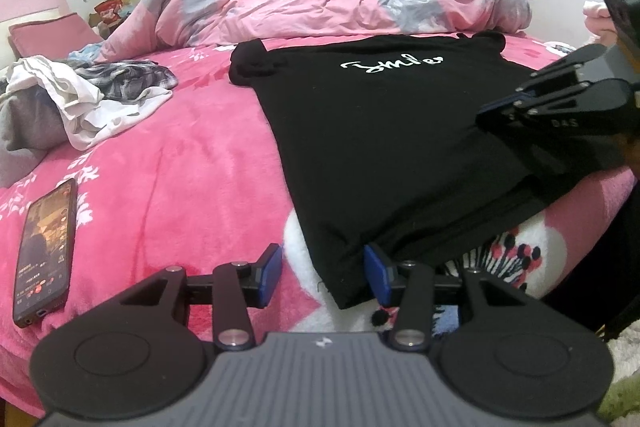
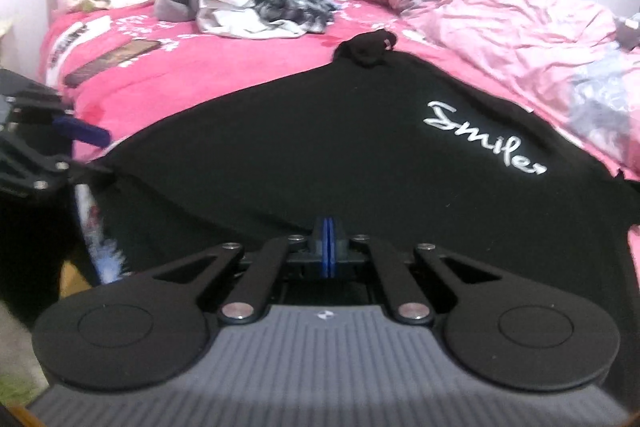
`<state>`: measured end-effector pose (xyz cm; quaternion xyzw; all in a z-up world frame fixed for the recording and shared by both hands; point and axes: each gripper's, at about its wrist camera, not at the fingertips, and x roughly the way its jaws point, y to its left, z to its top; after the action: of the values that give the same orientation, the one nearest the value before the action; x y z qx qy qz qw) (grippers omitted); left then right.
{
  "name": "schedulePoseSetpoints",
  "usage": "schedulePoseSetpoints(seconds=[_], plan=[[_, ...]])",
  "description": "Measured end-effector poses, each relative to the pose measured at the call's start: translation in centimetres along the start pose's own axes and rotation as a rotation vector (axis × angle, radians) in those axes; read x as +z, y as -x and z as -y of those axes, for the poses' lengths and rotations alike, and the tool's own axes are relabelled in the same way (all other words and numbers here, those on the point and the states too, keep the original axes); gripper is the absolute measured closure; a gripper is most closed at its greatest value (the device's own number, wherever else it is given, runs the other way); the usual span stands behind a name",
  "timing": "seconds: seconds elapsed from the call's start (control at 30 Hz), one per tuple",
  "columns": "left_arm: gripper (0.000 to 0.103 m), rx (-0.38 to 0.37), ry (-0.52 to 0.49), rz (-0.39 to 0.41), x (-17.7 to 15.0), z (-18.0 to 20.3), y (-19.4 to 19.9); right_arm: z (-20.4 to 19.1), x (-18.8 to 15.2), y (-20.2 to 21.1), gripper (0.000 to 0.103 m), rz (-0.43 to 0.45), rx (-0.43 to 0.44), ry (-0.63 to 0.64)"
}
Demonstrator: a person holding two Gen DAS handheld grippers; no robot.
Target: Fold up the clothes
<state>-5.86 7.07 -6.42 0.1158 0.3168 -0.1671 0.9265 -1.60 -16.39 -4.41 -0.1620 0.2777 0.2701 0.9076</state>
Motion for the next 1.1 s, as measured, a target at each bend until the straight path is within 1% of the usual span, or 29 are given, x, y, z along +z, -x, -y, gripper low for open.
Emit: schedulePoseSetpoints(seconds=[0.1, 0.23, 0.4, 0.47, 0.5, 0.53, 0.6, 0.73, 0.9, 1.03, 1.1], plan=[[0.054, 0.003, -0.005, 0.002, -0.1, 0.1, -0.1, -0.1, -0.2, -0.8, 0.103, -0.002, -0.057, 0.004], [0.052, 0.005, -0.005, 0.001, -0.1, 0.1, -0.1, 0.7, -0.7, -1.4, 0.103, -0.017, -0.076, -0.040], [0.050, 0.010, -0.001, 0.000, 0.0, 0.2, -0.1, 1.7, -0.1, 0.7, 0.101, 0.033, 0.002, -0.117], [0.049, 0.011, 0.001, -0.002, 0.0, 0.2, 0.0, 1.7, 0.0, 1.5, 0.093, 0.039, 0.025, -0.126], [0.049, 0.011, 0.002, -0.002, 0.0, 0.1, 0.0, 1.7, 0.0, 2.0, 0.085, 0.042, 0.037, -0.130], [0.049, 0.012, 0.004, -0.001, -0.1, 0.1, 0.0, 1.8, 0.0, 2.4, 0.079, 0.043, 0.045, -0.135], [0.047, 0.016, 0.006, 0.000, -0.1, 0.1, 0.0, 2.1, -0.4, 3.1, 0.077, 0.033, 0.033, -0.148], [0.046, 0.016, 0.005, -0.003, -0.1, 0.0, 0.0, 3.8, -2.1, 4.7, 0.076, -0.002, -0.035, -0.194], [0.045, 0.017, 0.018, -0.009, 0.0, -0.2, -0.1, 6.3, -4.3, 7.9, 0.076, -0.001, -0.122, -0.289], [0.045, 0.018, 0.015, -0.012, 0.1, -0.2, -0.1, 8.9, -6.1, 11.4, 0.076, 0.016, -0.231, -0.365], [0.045, 0.018, 0.018, -0.017, 0.1, -0.2, -0.1, 10.0, -7.2, 12.9, 0.076, 0.014, -0.290, -0.382]])
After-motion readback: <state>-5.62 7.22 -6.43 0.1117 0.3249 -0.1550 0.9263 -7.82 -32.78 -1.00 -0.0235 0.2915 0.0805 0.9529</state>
